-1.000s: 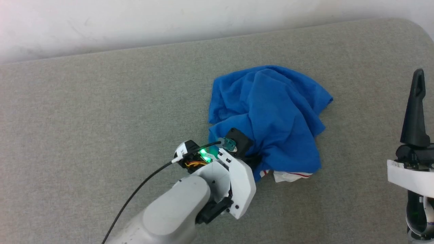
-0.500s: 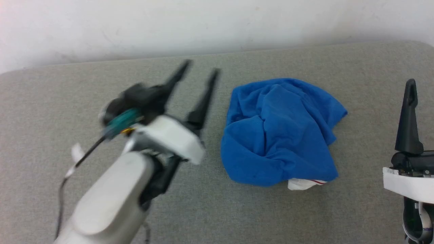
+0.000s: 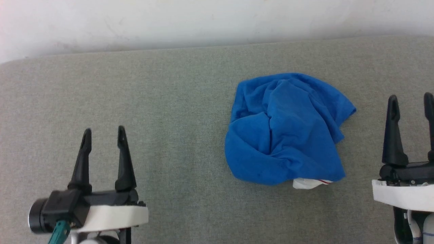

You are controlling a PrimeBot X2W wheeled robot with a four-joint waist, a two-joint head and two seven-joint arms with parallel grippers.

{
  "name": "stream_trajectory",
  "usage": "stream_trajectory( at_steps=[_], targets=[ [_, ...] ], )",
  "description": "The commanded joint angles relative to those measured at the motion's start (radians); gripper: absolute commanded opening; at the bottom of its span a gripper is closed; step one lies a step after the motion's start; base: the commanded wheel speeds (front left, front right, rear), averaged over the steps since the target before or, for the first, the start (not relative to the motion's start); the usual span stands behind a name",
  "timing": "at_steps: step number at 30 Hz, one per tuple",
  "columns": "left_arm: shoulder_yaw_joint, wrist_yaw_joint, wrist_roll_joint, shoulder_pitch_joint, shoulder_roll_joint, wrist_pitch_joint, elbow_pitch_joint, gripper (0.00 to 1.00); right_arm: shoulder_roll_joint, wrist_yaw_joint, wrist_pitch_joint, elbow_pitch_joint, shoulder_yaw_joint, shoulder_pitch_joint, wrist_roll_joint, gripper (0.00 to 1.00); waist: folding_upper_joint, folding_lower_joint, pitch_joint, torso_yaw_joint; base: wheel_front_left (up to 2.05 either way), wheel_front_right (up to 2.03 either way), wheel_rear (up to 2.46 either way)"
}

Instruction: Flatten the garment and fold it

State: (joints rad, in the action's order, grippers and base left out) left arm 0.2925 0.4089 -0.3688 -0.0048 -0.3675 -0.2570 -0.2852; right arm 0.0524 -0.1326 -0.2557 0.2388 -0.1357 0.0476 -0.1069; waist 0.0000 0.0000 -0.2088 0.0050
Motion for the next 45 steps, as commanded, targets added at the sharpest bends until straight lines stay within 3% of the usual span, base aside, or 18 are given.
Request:
stream_trajectory(
  at_steps=[1, 6, 10, 14, 16, 18, 25, 29, 35, 36, 37, 38, 45],
  targets=[
    [-0.019, -0.004, 0.016, 0.019, 0.025, -0.004, -0.016, 1.0, -0.002, 0.002, 0.0, -0.006, 0.001, -0.015, -0.006, 1.0, 0.0, 0.0, -0.006, 0.004, 0.0, 0.0, 0.0],
    [-0.091, -0.076, 0.055, 0.071, 0.132, -0.005, -0.034, 1.0, -0.002, 0.002, 0.012, -0.018, -0.003, -0.012, -0.032, 1.0, 0.0, 0.0, -0.018, 0.012, 0.0, 0.0, 0.0],
    [-0.123, -0.144, 0.094, 0.056, 0.182, -0.005, -0.029, 1.0, 0.013, 0.002, 0.095, 0.006, 0.019, 0.068, -0.014, 1.0, 0.0, 0.0, -0.045, 0.011, 0.0, 0.0, 0.0],
    [-0.154, -0.196, 0.131, 0.036, 0.216, -0.005, -0.026, 1.0, 0.077, 0.002, 0.252, -0.009, 0.026, 0.186, -0.054, 1.0, 0.0, 0.0, -0.085, 0.009, 0.0, 0.0, 0.0],
    [-0.164, -0.217, 0.148, 0.025, 0.23, -0.005, -0.026, 1.0, 0.093, 0.002, 0.366, -0.046, 0.018, 0.236, -0.114, 1.0, 0.0, 0.0, -0.107, 0.012, 0.0, 0.0, 0.0],
    [-0.171, -0.237, 0.162, 0.016, 0.242, -0.005, -0.025, 1.0, 0.156, 0.002, 0.502, -0.093, 0.036, 0.273, -0.125, 1.0, 0.0, 0.0, -0.13, 0.021, 0.0, 0.0, 0.0],
    [-0.179, -0.29, 0.19, -0.017, 0.279, -0.005, -0.019, 1.0, 0.249, 0.002, 0.815, -0.239, 0.025, 0.368, -0.161, 1.0, 0.0, 0.0, -0.206, 0.071, 0.0, 0.0, 0.0],
    [-0.176, -0.307, 0.195, -0.034, 0.297, -0.005, -0.005, 1.0, 0.282, 0.002, 0.89, -0.292, 0.027, 0.372, -0.146, 1.0, 0.0, 0.0, -0.239, 0.11, 0.0, 0.0, 0.0],
    [-0.179, -0.321, 0.193, -0.042, 0.311, -0.005, 0.014, 1.0, 0.269, 0.002, 0.932, -0.339, 0.048, 0.355, -0.166, 1.0, 0.0, 0.0, -0.259, 0.143, 0.0, 0.0, 0.0],
    [-0.179, -0.324, 0.194, -0.042, 0.312, -0.005, 0.017, 1.0, 0.266, 0.002, 0.937, -0.351, 0.05, 0.351, -0.168, 0.96, 0.0, 0.0, -0.259, 0.145, 0.0, 0.0, 0.0],
    [-0.178, -0.326, 0.194, -0.043, 0.313, -0.005, 0.021, 1.0, 0.262, 0.002, 0.941, -0.365, 0.045, 0.347, -0.168, 0.41, 0.0, 0.0, -0.258, 0.147, 0.0, 0.0, 0.0],
    [-0.175, -0.329, 0.194, -0.045, 0.314, -0.005, 0.026, 1.0, 0.259, 0.002, 0.945, -0.379, 0.044, 0.343, -0.167, 0.0, 0.0, 0.0, -0.254, 0.149, 0.0, 0.0, 0.0],
    [-0.169, -0.336, 0.192, -0.048, 0.316, -0.005, 0.051, 1.0, 0.262, 0.002, 0.867, -0.362, 0.029, 0.367, -0.165, 0.0, 0.0, 0.0, -0.195, 0.144, 0.0, 0.0, 0.0]
  ],
)
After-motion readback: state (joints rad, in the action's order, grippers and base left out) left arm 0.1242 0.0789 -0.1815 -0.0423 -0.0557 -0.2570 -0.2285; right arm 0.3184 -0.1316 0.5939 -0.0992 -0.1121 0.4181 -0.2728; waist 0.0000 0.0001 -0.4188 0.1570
